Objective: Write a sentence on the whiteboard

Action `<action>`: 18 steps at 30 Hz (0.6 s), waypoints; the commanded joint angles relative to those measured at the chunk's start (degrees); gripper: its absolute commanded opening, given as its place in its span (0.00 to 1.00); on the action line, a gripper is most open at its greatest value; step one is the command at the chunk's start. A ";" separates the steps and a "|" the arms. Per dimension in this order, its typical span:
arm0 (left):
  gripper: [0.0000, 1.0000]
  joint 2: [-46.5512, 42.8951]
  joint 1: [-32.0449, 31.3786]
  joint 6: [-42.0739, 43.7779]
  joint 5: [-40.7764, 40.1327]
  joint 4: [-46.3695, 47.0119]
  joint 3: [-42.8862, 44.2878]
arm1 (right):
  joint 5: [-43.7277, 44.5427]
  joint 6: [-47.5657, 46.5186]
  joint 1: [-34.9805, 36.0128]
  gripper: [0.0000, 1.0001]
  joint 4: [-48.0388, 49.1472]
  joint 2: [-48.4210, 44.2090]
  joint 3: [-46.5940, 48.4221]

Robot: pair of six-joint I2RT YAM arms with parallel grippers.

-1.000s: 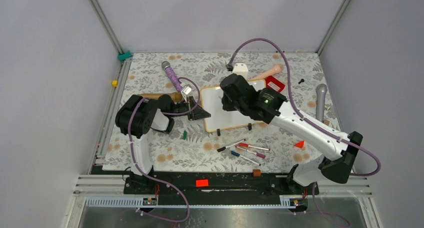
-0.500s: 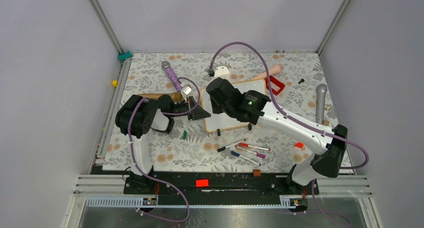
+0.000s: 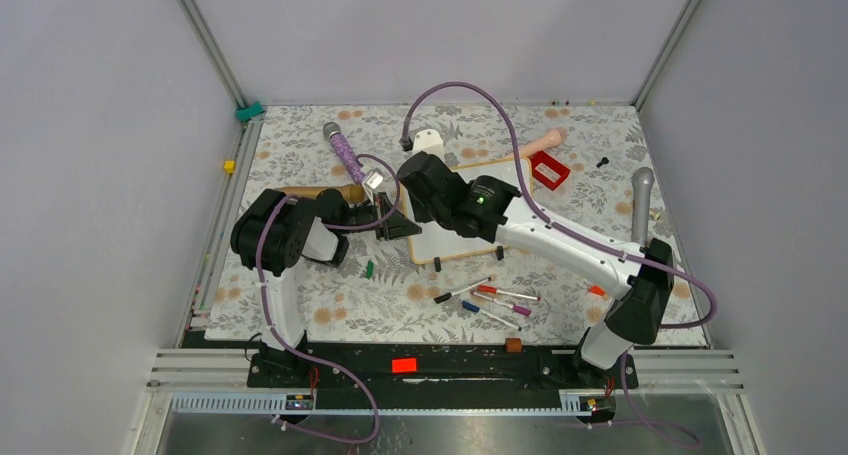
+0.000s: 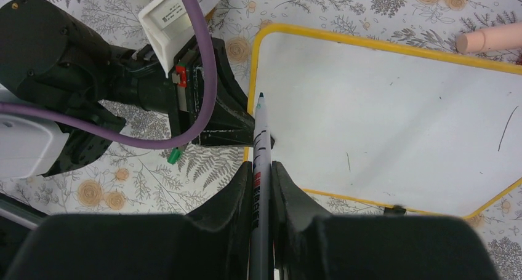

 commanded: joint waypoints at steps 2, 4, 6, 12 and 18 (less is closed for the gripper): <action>0.00 -1.84 -0.63 -0.42 1.42 4.15 -0.29 | -0.60 0.18 -1.19 0.00 1.45 1.71 3.86; 0.00 -1.80 -0.71 -0.33 1.43 4.16 -0.44 | -0.77 0.49 -1.70 0.00 1.51 2.25 4.33; 0.00 -1.83 -0.66 -0.24 1.50 4.21 -0.57 | -0.77 0.76 -2.23 0.00 1.47 2.56 4.65; 0.00 -1.89 -0.83 -0.06 1.47 4.18 -0.63 | -1.62 0.90 -3.49 0.00 1.49 3.76 5.33; 0.00 -1.98 -0.88 -0.07 1.45 4.15 -0.59 | -2.22 0.81 -3.80 0.00 1.51 4.87 5.61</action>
